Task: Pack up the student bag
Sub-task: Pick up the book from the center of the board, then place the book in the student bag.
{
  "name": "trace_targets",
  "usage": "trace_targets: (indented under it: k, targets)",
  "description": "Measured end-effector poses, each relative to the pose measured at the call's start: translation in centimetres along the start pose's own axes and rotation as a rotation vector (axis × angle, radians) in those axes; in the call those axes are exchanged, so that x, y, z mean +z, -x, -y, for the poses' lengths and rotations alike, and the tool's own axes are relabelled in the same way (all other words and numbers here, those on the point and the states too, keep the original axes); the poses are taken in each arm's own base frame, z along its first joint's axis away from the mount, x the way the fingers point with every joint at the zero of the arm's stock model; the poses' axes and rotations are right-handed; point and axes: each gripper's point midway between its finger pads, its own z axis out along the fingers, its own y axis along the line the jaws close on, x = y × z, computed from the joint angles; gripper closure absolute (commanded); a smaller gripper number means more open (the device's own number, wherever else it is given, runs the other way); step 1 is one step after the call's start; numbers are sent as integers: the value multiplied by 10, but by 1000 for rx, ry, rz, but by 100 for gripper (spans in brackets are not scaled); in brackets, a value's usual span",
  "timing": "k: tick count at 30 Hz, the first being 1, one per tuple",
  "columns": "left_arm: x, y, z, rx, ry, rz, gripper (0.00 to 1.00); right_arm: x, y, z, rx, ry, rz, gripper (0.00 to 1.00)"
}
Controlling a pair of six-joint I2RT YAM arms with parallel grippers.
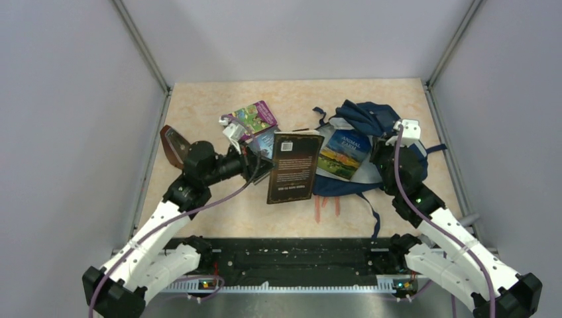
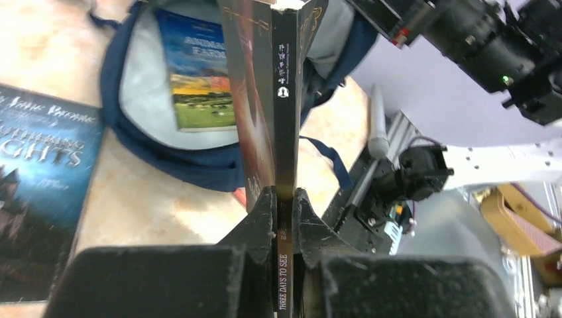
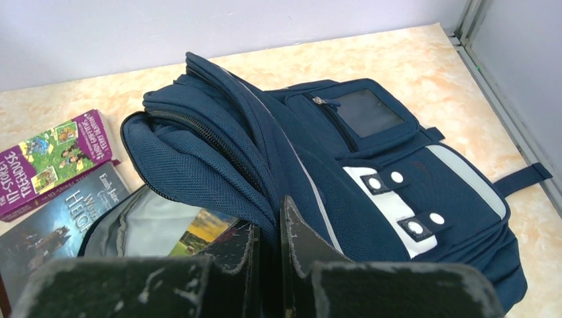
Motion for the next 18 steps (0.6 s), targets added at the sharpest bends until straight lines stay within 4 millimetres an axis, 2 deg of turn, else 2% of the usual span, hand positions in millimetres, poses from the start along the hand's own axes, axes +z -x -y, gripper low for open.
trace_targets:
  k: [4,6,14,18]
  targets:
    - [22,-1,28,73,-69,-89,100,0,1,0,1,1,1,100]
    - [36,-5,36,81,-103,-128,100,0,1,-1,1,2,0,100]
    - [100,-43,25,44,-106,-325,100,-1,3,0,-3,2,-6,100]
    - [128,-52,16,43,-103,-379,100,-1,4,-1,-2,3,-5,100]
